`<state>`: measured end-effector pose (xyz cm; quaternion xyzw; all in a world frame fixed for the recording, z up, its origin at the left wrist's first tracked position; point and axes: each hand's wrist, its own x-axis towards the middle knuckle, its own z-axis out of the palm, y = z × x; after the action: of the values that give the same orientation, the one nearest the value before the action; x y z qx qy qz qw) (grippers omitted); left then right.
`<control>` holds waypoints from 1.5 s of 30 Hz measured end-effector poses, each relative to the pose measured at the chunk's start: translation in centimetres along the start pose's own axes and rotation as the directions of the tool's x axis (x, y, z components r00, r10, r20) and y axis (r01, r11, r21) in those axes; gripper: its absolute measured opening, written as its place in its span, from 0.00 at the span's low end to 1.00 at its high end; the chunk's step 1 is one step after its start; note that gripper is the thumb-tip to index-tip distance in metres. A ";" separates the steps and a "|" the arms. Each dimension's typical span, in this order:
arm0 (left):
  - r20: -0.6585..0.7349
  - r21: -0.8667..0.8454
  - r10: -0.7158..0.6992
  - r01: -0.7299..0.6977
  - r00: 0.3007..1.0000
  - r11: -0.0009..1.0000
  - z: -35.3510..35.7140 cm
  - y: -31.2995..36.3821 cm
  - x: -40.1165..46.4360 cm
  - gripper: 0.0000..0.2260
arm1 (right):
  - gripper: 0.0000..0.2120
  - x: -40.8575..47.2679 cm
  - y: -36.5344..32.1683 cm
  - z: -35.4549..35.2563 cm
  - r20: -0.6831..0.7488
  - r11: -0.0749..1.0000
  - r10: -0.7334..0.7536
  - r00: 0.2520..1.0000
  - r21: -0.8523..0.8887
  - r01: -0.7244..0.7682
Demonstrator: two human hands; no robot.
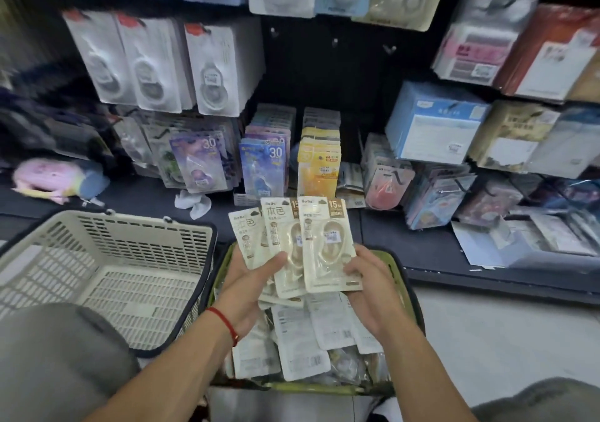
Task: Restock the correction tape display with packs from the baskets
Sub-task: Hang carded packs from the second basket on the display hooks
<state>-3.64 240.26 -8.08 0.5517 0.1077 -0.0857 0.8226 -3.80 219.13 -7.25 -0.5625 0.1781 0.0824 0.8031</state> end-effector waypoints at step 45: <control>-0.066 -0.001 0.503 -0.504 0.862 0.863 0.1 18.4 9.6 0.34 | 0.15 10.0 -14.2 16.9 0.402 0.709 -0.409 0.819 -0.425 0.563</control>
<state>10.39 246.89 5.69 0.5558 -0.0132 0.1506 0.8174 13.44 229.22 6.50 -0.7696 -0.1220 -0.0108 0.6267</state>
